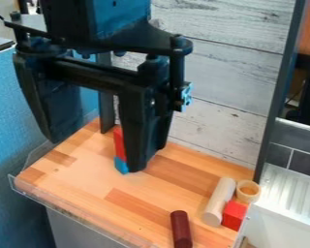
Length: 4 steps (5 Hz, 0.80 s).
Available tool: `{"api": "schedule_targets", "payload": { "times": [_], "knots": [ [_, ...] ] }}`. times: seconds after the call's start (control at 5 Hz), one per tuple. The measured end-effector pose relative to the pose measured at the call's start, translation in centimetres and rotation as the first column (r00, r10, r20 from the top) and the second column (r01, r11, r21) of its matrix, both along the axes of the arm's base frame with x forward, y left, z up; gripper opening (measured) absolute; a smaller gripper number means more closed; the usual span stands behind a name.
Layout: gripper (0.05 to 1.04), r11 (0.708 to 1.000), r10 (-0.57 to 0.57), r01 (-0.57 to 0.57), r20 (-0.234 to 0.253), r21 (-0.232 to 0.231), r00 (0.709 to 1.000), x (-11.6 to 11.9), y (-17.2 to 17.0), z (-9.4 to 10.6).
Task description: Takes the cylinder and places it on top of the orange block
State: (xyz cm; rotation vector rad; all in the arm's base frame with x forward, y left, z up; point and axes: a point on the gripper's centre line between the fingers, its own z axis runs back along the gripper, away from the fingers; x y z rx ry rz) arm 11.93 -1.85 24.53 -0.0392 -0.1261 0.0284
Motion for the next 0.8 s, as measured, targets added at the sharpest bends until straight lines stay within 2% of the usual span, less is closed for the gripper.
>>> {"api": "schedule_targets", "payload": {
  "times": [0.2,0.4,0.6,0.8],
  "knots": [
    [1.000,1.000,0.005,-0.005,0.001,-0.001,1.000,0.0,0.0,-0.2],
    [1.000,0.999,0.045,-0.045,-0.002,-0.005,0.999,3.0,-0.4,-2.9],
    [1.000,0.995,0.099,-0.099,0.037,0.001,0.994,5.9,-0.8,-5.2],
    [1.000,0.996,0.087,-0.090,0.102,0.028,0.991,8.8,-0.9,-7.0]
  ]
}}
